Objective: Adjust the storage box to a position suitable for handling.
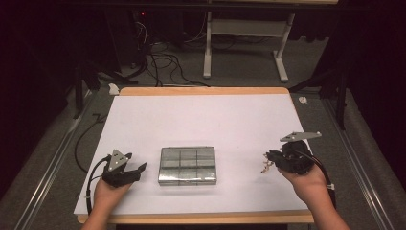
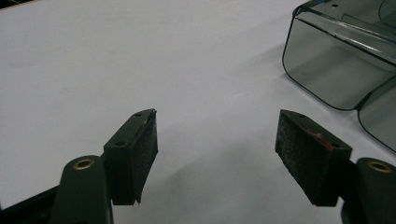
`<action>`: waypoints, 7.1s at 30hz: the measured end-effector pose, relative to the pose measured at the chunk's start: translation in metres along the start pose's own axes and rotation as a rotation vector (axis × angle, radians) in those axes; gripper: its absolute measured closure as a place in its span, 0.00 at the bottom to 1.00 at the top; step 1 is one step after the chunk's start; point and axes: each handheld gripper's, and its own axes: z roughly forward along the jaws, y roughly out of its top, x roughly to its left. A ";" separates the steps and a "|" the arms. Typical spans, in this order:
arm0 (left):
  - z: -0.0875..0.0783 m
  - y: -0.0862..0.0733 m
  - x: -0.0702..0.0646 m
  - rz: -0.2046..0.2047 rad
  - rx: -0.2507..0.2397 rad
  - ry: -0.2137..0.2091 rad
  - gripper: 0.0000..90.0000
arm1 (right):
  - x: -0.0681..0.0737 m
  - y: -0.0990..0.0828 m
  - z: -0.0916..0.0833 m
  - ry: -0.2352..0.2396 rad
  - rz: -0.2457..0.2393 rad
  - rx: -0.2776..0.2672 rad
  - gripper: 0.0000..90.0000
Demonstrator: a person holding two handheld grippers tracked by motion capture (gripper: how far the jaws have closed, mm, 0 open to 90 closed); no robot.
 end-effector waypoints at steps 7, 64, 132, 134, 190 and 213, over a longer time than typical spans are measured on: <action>0.000 0.000 0.000 0.000 0.001 0.000 0.35 | -0.010 -0.031 0.013 0.002 0.040 0.030 0.90; 0.011 0.015 -0.057 -0.088 0.055 -0.145 1.00 | -0.002 -0.090 0.057 -0.063 0.106 -0.194 0.66; 0.053 0.055 -0.120 0.053 0.048 -0.187 0.93 | 0.003 -0.104 0.042 -0.028 0.063 -0.208 0.81; 0.047 0.048 -0.112 0.041 0.032 -0.182 0.91 | 0.007 -0.105 0.040 -0.024 0.048 -0.207 0.84; 0.038 0.037 -0.110 0.060 -0.025 -0.218 0.66 | 0.028 -0.102 0.036 0.026 -0.023 -0.232 1.00; 0.033 0.035 -0.111 0.072 -0.078 -0.249 0.65 | 0.028 -0.084 0.045 0.047 -0.040 -0.255 1.00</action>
